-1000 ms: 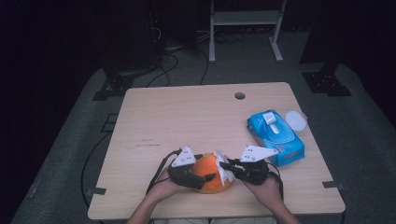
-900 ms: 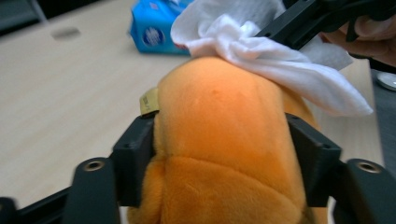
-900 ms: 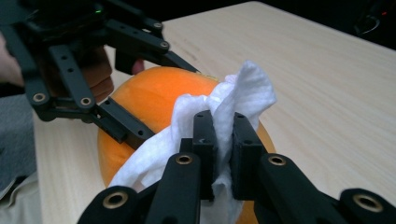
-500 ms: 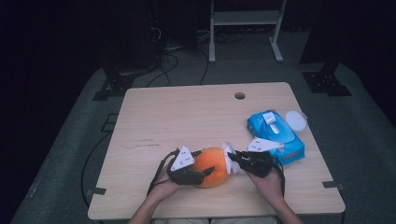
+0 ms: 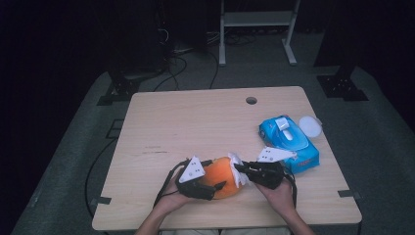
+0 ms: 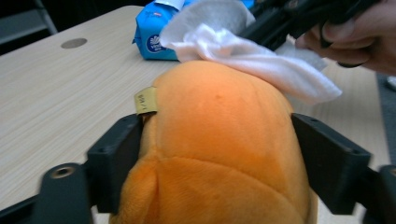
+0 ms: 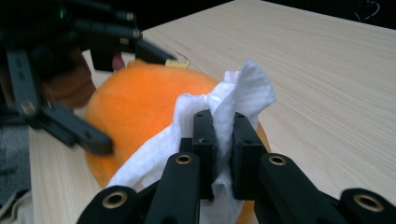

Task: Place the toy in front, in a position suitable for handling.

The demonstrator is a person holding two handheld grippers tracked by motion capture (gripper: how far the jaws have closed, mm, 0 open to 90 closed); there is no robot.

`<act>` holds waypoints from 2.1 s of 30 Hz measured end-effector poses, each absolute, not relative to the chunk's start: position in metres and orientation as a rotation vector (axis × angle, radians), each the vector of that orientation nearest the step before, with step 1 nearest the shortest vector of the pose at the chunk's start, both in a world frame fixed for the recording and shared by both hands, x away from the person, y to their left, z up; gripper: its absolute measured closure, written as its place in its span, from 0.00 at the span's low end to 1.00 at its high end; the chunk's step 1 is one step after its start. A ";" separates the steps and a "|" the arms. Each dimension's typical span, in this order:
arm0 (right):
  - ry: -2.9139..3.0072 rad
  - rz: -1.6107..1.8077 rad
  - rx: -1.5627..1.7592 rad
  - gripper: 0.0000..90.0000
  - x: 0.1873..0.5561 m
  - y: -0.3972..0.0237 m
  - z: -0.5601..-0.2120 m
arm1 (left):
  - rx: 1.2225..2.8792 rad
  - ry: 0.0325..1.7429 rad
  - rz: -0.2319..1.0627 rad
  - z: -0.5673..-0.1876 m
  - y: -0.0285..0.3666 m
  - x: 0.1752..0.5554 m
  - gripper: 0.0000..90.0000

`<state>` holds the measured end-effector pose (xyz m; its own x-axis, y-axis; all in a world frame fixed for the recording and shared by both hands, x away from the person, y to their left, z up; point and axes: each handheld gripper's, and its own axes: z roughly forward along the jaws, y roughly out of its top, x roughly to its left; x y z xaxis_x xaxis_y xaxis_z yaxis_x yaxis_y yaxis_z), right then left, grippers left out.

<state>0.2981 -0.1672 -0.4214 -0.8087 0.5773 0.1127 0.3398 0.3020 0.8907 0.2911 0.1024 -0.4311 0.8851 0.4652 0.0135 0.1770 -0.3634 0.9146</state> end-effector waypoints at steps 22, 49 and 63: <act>2.341 1.496 0.758 0.91 0.290 -0.162 -0.411 | 1.939 0.527 0.215 -0.435 0.107 0.293 0.11; 2.344 1.481 0.674 0.91 0.278 -0.143 -0.393 | 2.011 0.384 0.479 -0.432 0.084 0.269 0.38; 2.371 1.496 0.640 0.91 0.271 -0.133 -0.393 | 1.966 0.410 0.463 -0.432 0.084 0.268 0.39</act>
